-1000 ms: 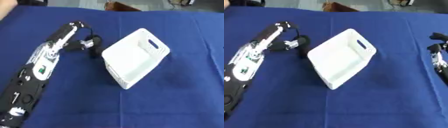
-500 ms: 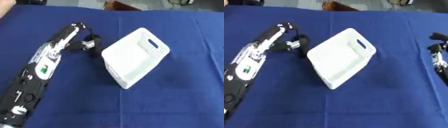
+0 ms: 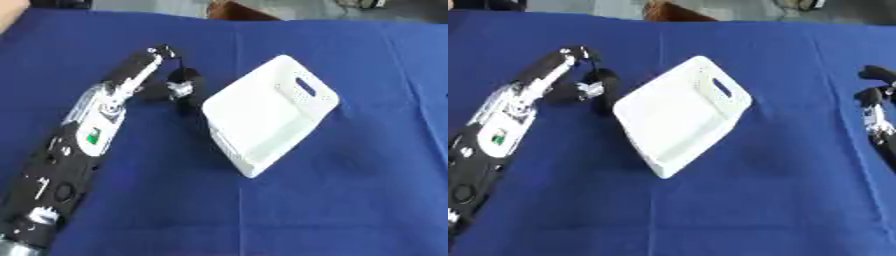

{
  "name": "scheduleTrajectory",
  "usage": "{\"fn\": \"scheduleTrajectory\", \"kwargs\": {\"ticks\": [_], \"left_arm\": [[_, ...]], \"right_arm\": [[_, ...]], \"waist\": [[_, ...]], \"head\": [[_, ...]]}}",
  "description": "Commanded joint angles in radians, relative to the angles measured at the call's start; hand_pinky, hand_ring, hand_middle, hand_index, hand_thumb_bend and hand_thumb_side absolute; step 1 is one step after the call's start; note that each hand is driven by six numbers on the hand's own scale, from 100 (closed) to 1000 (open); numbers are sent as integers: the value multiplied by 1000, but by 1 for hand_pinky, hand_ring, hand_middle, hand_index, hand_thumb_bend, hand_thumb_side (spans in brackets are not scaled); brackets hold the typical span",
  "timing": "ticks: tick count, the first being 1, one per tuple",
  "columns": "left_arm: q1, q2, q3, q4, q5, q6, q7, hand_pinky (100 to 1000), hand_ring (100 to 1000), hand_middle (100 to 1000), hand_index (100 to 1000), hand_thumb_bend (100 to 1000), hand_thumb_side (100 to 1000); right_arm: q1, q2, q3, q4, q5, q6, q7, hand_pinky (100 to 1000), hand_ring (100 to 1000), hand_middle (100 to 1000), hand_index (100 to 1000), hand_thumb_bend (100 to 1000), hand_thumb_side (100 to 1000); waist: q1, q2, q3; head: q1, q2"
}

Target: Pick up objects on the table and place them in the box.

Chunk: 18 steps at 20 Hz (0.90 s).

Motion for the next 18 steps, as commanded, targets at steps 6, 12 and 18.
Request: {"fn": "scheduleTrajectory", "kwargs": {"ticks": [6, 12, 18], "left_arm": [[-31, 6, -20, 3, -12, -22, -19, 798, 847, 814, 859, 592, 899], [-44, 6, -27, 20, -24, -32, -24, 797, 847, 815, 859, 591, 899], [-58, 4, -34, 42, -36, -43, -24, 794, 843, 799, 857, 590, 898]], "right_arm": [[-13, -14, -6, -8, -5, -4, 1, 741, 633, 771, 891, 100, 863], [-16, -15, -4, -8, -6, -6, 3, 741, 634, 771, 891, 100, 863], [-19, -14, -3, -8, -7, -7, 3, 741, 634, 771, 891, 100, 862]], "waist": [[-1, -11, -4], [-3, -10, -7], [-6, -6, -11]], "head": [[11, -1], [13, -1], [15, -1]]}}
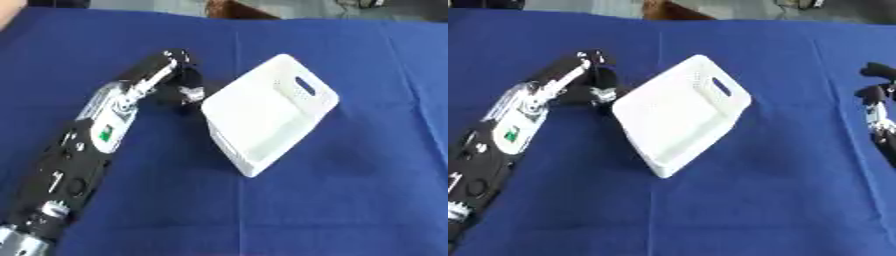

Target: Pick up objects on the table and place them in the box.

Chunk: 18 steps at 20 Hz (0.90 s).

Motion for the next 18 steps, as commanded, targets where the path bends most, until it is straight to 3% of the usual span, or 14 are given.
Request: {"fn": "scheduleTrajectory", "kwargs": {"ticks": [1, 6, 7, 8, 9, 15, 18], "left_arm": [[-29, 9, -3, 1, -10, -8, 2, 787, 826, 770, 851, 592, 896], [-40, 8, -3, 44, -43, -11, 10, 754, 742, 686, 820, 589, 889], [-40, 6, -2, 51, -47, -12, 13, 701, 663, 630, 784, 583, 883], [-40, 5, -1, 57, -49, -12, 14, 696, 654, 625, 779, 581, 882], [-40, 4, -1, 61, -51, -12, 14, 611, 570, 572, 732, 579, 875], [-36, 2, 0, 75, -47, -12, 9, 452, 468, 492, 639, 566, 857], [-35, 0, 1, 78, -49, -12, 13, 323, 387, 450, 574, 539, 838]], "right_arm": [[-10, -14, -3, -8, -4, -5, 1, 741, 634, 771, 891, 100, 862], [-10, -12, -3, -8, -4, -5, 2, 740, 633, 771, 891, 100, 863], [-10, -12, -3, -7, -4, -5, 2, 740, 633, 771, 891, 100, 864], [-10, -12, -3, -7, -4, -5, 2, 740, 633, 771, 891, 100, 864], [-10, -12, -4, -7, -4, -5, 2, 740, 633, 771, 891, 100, 864], [-10, -11, -5, -6, -4, -5, 1, 740, 633, 771, 891, 100, 865], [-10, -10, -5, -6, -3, -5, 2, 740, 633, 771, 891, 100, 865]], "waist": [[0, -11, -3], [1, -10, -4], [1, -10, -4], [1, -9, -4], [1, -9, -4], [2, -9, -4], [1, -9, -4]], "head": [[7, -1], [8, -1], [8, -1], [8, -1], [8, -1], [7, -1], [7, -1]]}}
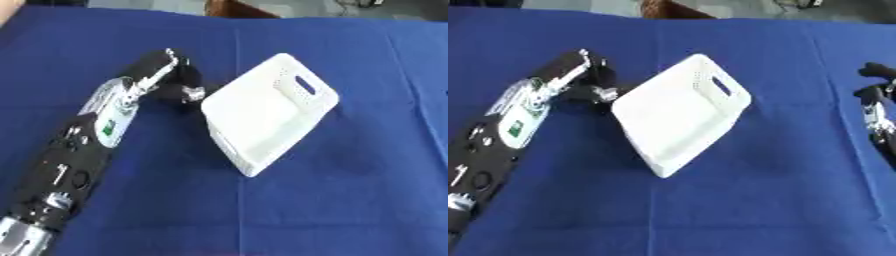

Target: Pick up objects on the table and place them in the box.

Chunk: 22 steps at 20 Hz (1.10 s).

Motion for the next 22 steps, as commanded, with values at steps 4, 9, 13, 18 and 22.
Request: {"fn": "scheduleTrajectory", "kwargs": {"ticks": [4, 9, 13, 18, 22], "left_arm": [[0, 0, 1, 17, -15, 0, 17, 100, 223, 359, 477, 458, 786], [-1, 0, 0, 21, -24, 5, 16, 100, 119, 287, 407, 246, 652], [-1, -1, 0, 21, -30, 12, 9, 100, 118, 286, 407, 237, 641], [-2, 0, 1, 20, -32, 15, 8, 100, 118, 286, 407, 237, 635], [-3, 0, 0, 19, -33, 16, 5, 100, 118, 286, 407, 240, 633]], "right_arm": [[-10, -10, -11, -6, -3, -2, -2, 740, 633, 771, 891, 100, 866], [-10, -10, -11, -5, -3, -2, -2, 740, 634, 771, 891, 100, 866], [-10, -10, -12, -5, -2, -2, -3, 740, 634, 771, 892, 100, 866], [-10, -10, -12, -4, -2, -2, -3, 740, 634, 772, 892, 100, 867], [-10, -11, -13, -4, -2, -2, -4, 740, 634, 772, 891, 100, 867]], "waist": [[0, -11, -1], [0, -11, -1], [0, -12, -1], [1, -12, 0], [1, -12, 0]], "head": [[6, -1], [7, -1], [7, -1], [7, -1], [7, -1]]}}
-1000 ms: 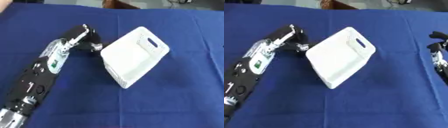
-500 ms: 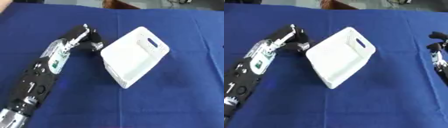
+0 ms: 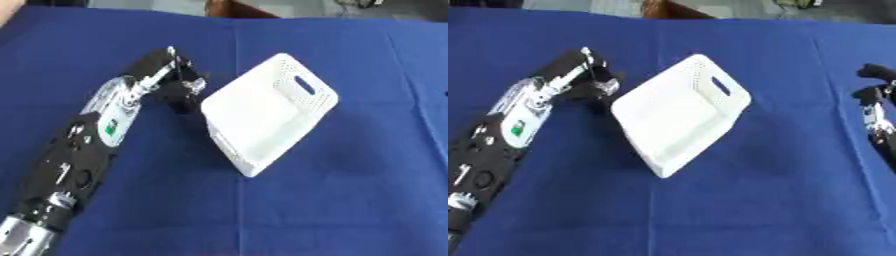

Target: Pick up objects on the table and place them in the box.

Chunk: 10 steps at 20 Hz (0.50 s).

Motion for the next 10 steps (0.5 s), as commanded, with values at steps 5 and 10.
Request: {"fn": "scheduleTrajectory", "kwargs": {"ticks": [5, 10], "left_arm": [[1, 9, -4, 16, -17, 3, -10, 100, 119, 286, 407, 244, 634], [0, 9, -5, 16, -17, 2, -12, 100, 119, 286, 407, 244, 636]], "right_arm": [[-10, -18, -12, -10, -2, -2, -4, 740, 634, 772, 892, 100, 867], [-10, -18, -12, -10, -2, -2, -4, 740, 634, 772, 891, 100, 868]], "waist": [[0, -11, 0], [1, -12, 0]], "head": [[7, -1], [7, -1]]}}
